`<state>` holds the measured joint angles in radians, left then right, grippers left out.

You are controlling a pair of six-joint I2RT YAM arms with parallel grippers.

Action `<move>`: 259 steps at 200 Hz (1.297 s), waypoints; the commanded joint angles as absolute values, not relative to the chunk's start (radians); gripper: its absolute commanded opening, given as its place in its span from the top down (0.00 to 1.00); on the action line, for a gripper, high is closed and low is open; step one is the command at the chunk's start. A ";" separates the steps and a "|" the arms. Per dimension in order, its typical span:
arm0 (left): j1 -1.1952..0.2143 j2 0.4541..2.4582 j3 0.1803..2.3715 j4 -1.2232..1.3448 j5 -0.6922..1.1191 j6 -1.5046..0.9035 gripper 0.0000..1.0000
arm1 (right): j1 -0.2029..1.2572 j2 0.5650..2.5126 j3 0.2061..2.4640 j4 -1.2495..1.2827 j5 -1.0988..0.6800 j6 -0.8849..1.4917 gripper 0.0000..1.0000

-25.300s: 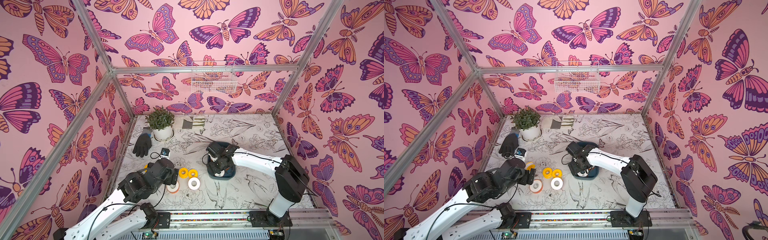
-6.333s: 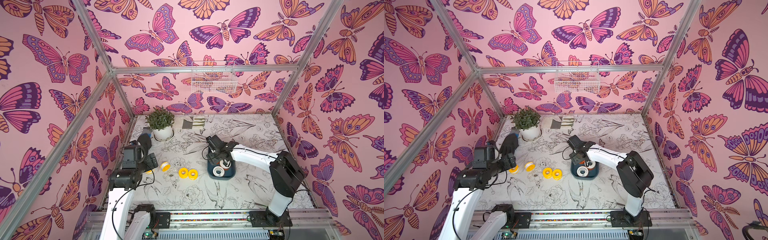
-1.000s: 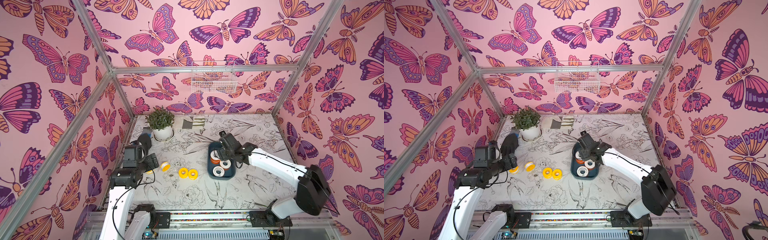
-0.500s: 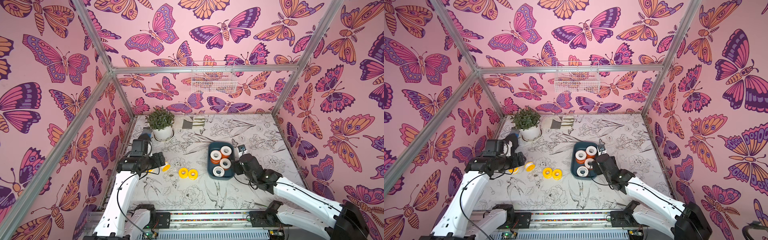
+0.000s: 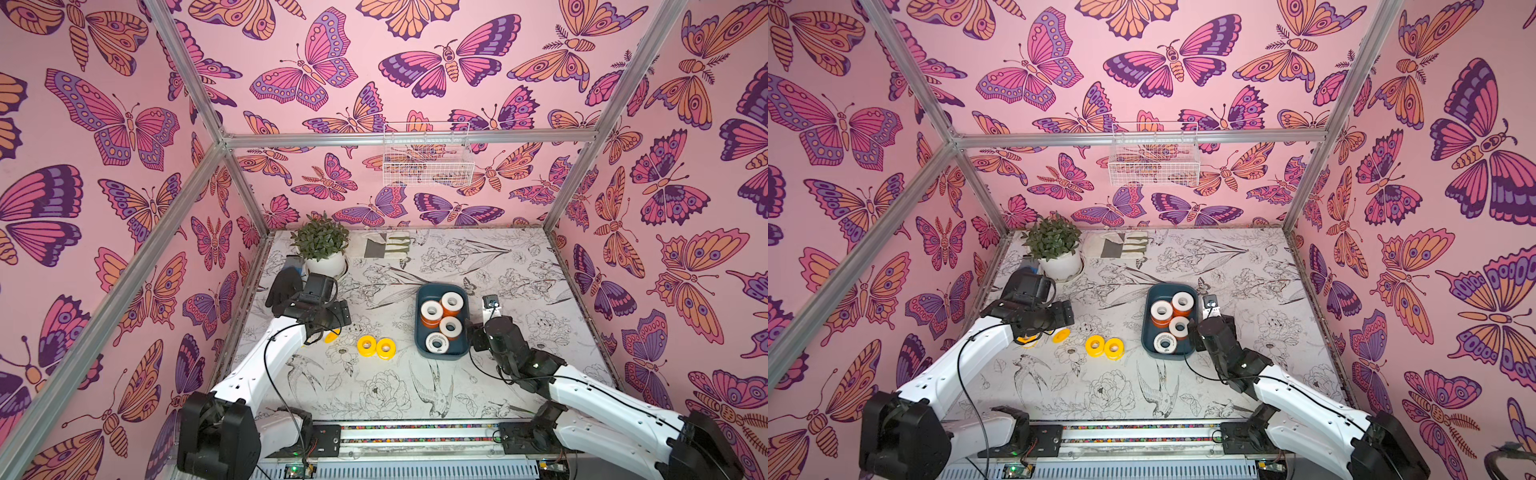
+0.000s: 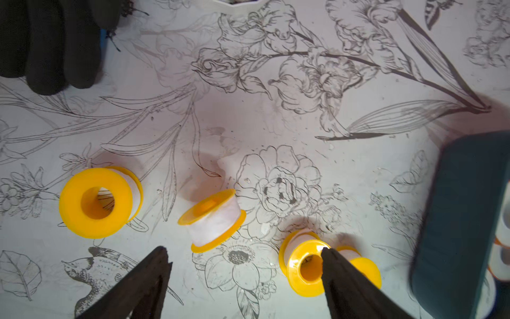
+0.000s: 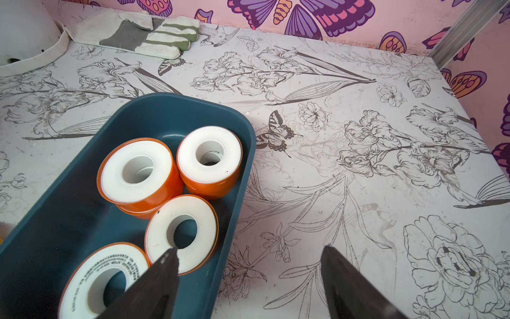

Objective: Put the sealing tape into the storage box
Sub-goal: Pick up the sealing tape at the center of the board.

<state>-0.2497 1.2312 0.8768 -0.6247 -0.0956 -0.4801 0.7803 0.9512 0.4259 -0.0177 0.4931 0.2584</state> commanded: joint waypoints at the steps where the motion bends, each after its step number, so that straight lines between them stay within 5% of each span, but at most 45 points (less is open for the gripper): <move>1: -0.237 1.243 0.839 -0.500 -0.199 -0.466 0.06 | 0.777 0.986 0.441 -0.012 0.510 0.264 0.16; 69: -0.185 1.504 0.887 -0.485 0.041 -0.431 0.07 | 0.777 1.012 0.443 -0.008 0.517 0.265 0.16; 173: -0.206 1.493 0.781 -0.485 0.068 -0.476 0.18 | 0.776 1.053 0.462 -0.014 0.500 0.268 0.16; 259: -0.248 1.479 0.775 -0.513 -0.044 -0.499 0.62 | 0.777 1.087 0.476 -0.024 0.485 0.266 0.16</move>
